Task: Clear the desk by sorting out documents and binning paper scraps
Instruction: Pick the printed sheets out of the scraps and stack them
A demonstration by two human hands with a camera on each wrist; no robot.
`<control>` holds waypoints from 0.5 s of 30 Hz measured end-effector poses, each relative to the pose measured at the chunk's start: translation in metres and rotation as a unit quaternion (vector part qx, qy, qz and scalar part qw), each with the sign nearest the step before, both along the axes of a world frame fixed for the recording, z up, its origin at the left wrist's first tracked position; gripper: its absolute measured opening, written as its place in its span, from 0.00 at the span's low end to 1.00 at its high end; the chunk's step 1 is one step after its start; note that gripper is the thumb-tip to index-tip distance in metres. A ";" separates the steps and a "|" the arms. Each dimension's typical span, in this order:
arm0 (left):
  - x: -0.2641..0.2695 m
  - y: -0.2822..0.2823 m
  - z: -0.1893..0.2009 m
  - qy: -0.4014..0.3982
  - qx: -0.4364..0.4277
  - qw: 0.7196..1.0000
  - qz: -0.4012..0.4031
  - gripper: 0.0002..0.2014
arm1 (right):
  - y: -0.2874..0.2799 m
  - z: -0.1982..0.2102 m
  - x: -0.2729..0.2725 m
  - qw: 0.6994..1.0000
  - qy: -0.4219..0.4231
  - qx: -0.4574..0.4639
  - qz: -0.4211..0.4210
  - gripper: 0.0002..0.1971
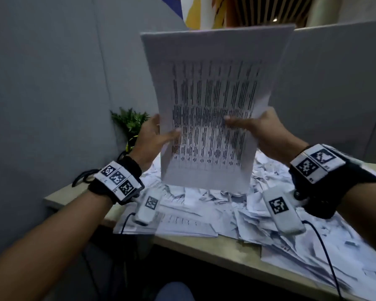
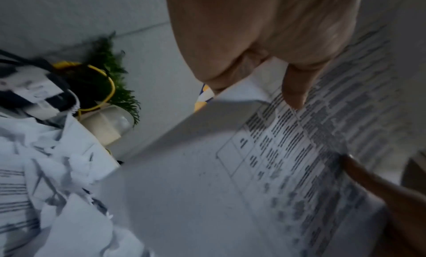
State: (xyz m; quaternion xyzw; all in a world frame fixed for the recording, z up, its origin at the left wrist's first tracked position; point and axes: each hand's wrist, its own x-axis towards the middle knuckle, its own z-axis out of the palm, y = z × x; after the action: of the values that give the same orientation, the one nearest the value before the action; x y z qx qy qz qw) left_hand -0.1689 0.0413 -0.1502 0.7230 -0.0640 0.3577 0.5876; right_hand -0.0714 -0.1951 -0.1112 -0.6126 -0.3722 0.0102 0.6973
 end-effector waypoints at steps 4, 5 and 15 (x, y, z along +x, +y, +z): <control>-0.027 0.013 0.008 -0.006 -0.007 1.000 0.010 0.20 | 0.014 -0.002 -0.025 0.999 -0.050 0.012 0.007 0.15; -0.031 0.015 0.008 0.003 -0.005 1.000 0.009 0.19 | 0.017 -0.007 -0.029 0.998 -0.064 0.004 0.007 0.14; 0.042 0.061 0.015 0.210 0.100 0.971 0.057 0.11 | -0.006 0.009 0.022 0.961 -0.142 0.022 -0.237 0.08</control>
State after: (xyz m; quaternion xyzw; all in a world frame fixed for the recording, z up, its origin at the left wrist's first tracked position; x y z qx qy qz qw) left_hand -0.1265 0.1024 -0.1350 0.8393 0.0669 0.2222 0.4917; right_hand -0.0498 -0.2014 -0.1023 -0.6628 -0.3116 -0.2504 0.6332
